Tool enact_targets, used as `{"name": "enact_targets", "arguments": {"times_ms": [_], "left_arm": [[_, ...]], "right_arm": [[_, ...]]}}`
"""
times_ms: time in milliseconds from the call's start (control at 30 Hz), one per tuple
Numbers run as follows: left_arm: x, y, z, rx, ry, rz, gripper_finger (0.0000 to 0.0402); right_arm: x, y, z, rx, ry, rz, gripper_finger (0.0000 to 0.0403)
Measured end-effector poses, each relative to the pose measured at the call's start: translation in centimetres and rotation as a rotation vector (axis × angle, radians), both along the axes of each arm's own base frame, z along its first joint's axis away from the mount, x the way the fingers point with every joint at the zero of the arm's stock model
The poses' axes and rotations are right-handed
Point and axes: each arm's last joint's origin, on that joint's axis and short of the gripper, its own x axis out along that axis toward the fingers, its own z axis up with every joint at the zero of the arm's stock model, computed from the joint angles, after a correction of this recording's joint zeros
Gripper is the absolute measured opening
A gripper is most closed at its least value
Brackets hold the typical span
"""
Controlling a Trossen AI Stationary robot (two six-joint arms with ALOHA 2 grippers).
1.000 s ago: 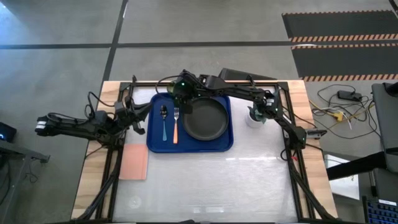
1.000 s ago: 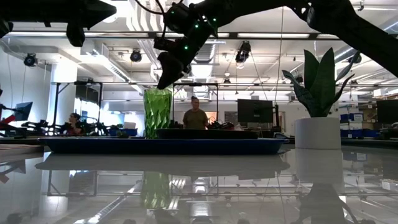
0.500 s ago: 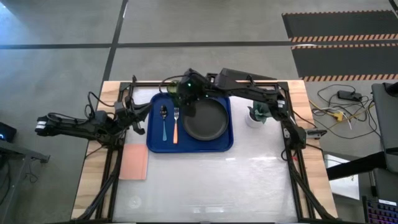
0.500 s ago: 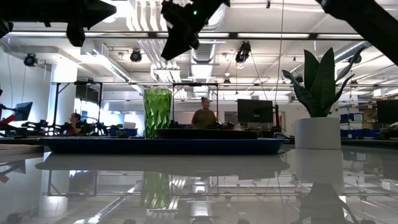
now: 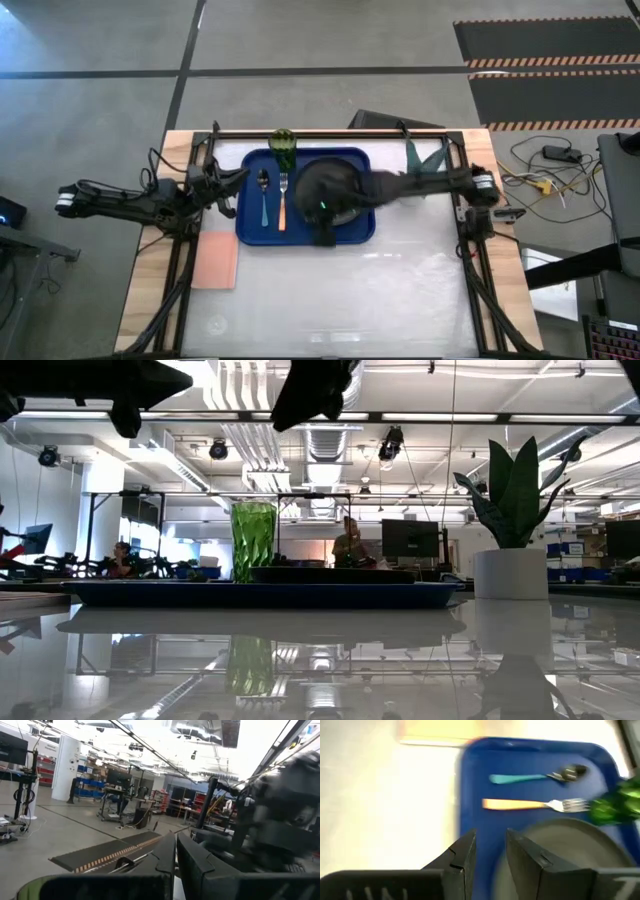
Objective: Pick and place plate/cup/fork/spoon on tray
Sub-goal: Return to Home Position
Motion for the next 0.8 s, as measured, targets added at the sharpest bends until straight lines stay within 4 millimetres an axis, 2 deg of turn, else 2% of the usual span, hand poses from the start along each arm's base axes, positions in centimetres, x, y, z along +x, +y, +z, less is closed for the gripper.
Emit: {"name": "enact_targets", "arguments": {"times_ms": [200, 333, 533, 800], "left_arm": [[0.4, -0.2, 0.3, 0.019, 0.003, -0.078, 0.0000], [0.7, -0.5, 0.4, 0.025, 0.003, -0.167, 0.0000], [1.2, -0.8, 0.0, 0.006, 0.017, -0.265, 0.0000], [2.5, -1.9, -1.1, -0.104, 0.071, -0.387, 0.0000]], "right_arm": [[-3.0, 5.5, -2.3, -0.021, -0.135, 0.081, 0.0083], [-5.6, 7.6, -3.1, -0.072, -0.239, 0.106, 0.0076], [-9.6, 8.6, -3.9, -0.033, -0.385, 0.154, 0.0067], [-14.3, 7.2, -5.4, 0.011, -0.506, 0.145, 0.0063]]}}
